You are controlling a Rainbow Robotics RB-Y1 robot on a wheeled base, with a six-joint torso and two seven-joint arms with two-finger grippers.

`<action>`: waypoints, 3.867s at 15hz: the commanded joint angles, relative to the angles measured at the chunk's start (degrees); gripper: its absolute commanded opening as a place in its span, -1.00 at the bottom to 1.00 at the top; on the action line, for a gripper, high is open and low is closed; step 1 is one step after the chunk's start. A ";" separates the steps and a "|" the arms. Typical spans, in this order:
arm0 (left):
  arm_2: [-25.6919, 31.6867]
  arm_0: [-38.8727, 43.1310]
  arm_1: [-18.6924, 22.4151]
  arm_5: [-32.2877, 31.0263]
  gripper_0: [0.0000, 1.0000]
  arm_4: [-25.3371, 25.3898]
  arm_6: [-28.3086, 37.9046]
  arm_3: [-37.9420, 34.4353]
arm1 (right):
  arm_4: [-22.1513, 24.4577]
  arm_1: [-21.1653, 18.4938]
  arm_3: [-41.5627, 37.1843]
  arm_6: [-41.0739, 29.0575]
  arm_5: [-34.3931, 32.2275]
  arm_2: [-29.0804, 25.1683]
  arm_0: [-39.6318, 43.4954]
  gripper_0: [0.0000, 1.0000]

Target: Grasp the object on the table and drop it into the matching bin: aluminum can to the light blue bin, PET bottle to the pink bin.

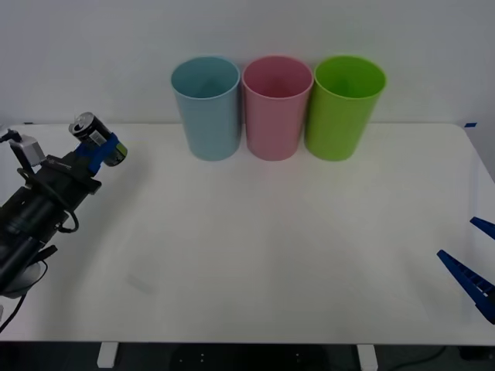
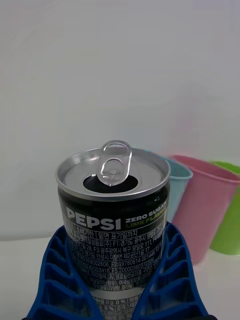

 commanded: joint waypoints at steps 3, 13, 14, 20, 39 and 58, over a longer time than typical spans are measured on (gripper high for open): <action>-0.98 -1.45 0.68 3.29 -1.00 -1.49 8.14 -5.39 | 0.00 0.00 0.00 0.00 0.00 0.00 0.00 1.00; -0.19 -6.72 0.68 9.36 -1.00 -15.64 28.45 -14.01 | 0.00 0.00 0.00 0.00 0.00 0.00 0.00 1.00; -0.72 -7.87 0.68 10.33 -1.00 -17.49 30.47 -14.01 | 0.00 0.00 0.00 0.00 0.00 0.00 0.00 1.00; -5.37 -17.71 0.68 14.46 -1.00 -23.55 34.07 -6.45 | 0.00 0.00 0.00 0.00 0.00 0.00 0.00 1.00; -7.31 -46.80 -5.56 22.28 -1.00 -35.50 15.97 30.03 | 0.00 0.00 0.00 0.00 0.00 0.00 0.00 1.00; -7.31 -45.84 -5.12 21.14 1.00 -31.90 15.88 30.03 | 0.00 0.00 0.00 0.00 0.00 0.00 0.00 1.00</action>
